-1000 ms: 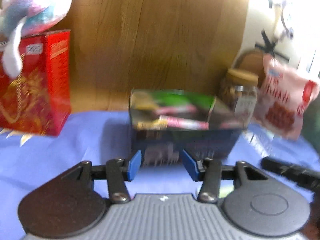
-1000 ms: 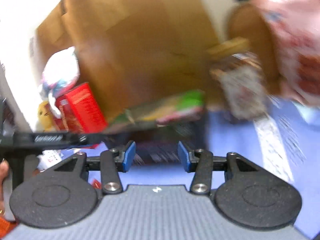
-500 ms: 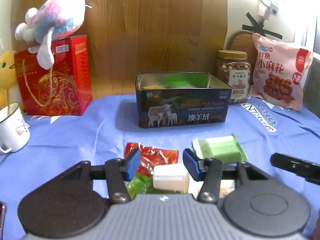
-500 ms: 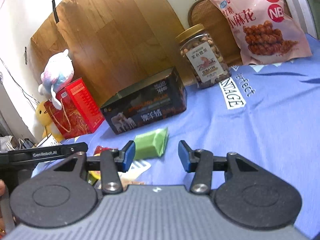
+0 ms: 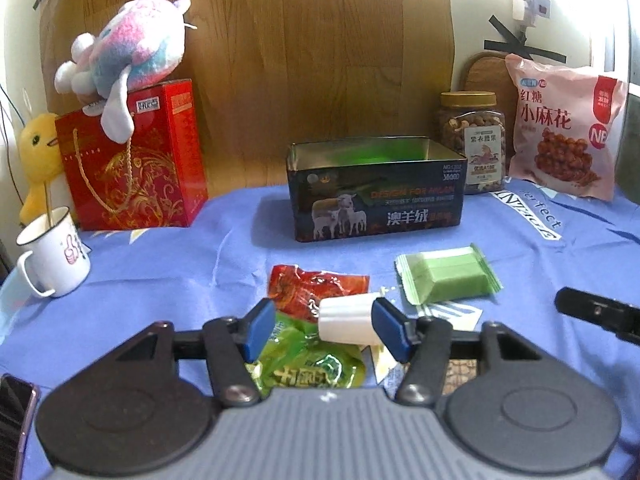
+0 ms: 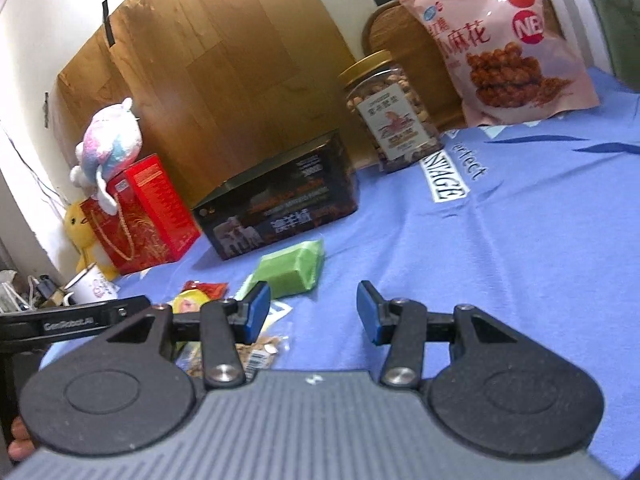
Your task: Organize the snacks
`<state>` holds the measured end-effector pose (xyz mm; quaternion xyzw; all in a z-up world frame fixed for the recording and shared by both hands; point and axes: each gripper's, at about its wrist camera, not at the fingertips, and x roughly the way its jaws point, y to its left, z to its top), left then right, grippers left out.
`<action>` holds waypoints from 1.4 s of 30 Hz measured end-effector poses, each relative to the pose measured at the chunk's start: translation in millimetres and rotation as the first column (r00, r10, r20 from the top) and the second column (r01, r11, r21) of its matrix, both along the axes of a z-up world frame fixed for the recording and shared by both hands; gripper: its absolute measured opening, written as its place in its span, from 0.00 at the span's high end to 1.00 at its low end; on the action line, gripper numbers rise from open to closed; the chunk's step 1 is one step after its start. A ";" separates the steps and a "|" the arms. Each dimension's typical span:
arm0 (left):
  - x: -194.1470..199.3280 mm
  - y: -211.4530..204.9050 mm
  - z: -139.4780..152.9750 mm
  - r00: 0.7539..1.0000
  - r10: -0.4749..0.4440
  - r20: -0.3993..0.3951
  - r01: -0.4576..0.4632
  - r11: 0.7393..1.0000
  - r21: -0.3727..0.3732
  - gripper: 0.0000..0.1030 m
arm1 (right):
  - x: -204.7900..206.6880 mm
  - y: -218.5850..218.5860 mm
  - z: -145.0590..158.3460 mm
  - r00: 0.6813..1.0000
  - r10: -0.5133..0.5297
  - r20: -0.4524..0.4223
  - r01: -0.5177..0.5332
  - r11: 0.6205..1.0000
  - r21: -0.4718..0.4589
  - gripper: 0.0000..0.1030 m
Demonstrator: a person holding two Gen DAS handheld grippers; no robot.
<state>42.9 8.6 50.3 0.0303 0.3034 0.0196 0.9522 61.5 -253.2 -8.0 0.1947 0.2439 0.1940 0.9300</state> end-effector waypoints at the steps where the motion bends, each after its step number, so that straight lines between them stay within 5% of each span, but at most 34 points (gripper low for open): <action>1: 0.1 -0.6 -0.4 1.000 0.003 0.003 -0.003 1.000 0.008 0.46 | 0.3 -1.0 -1.4 1.000 -0.006 0.001 0.006 1.000 -0.001 0.51; 19: 9.1 -3.9 -6.4 0.999 0.034 0.019 -0.035 0.996 0.086 0.43 | 2.6 -22.3 -1.0 0.999 -0.045 0.013 0.044 0.999 0.031 0.50; 25: 10.2 -4.2 -5.7 0.999 0.032 0.025 -0.034 0.996 0.082 0.43 | -5.7 -77.8 74.4 0.966 -0.116 0.231 0.118 0.993 0.004 0.50; 31: 11.3 -3.7 -4.6 0.998 0.047 0.037 -0.050 0.995 0.084 0.43 | -14.3 -137.4 176.8 0.878 -0.161 0.450 0.211 0.975 -0.063 0.46; 36: 12.9 -2.0 -4.7 0.997 0.067 0.040 -0.071 0.994 0.086 0.43 | -27.5 -156.4 210.8 0.814 -0.191 0.549 0.260 0.964 -0.051 0.46; 38: 13.9 -1.4 -5.0 0.996 0.074 0.039 -0.077 0.993 0.089 0.43 | -27.8 -156.7 202.0 0.821 -0.181 0.542 0.229 0.973 -0.022 0.46; 42: 15.0 -2.2 -6.0 0.995 0.086 0.043 -0.090 0.989 0.114 0.43 | -12.0 -136.5 165.5 0.885 -0.114 0.452 0.133 0.991 -0.010 0.46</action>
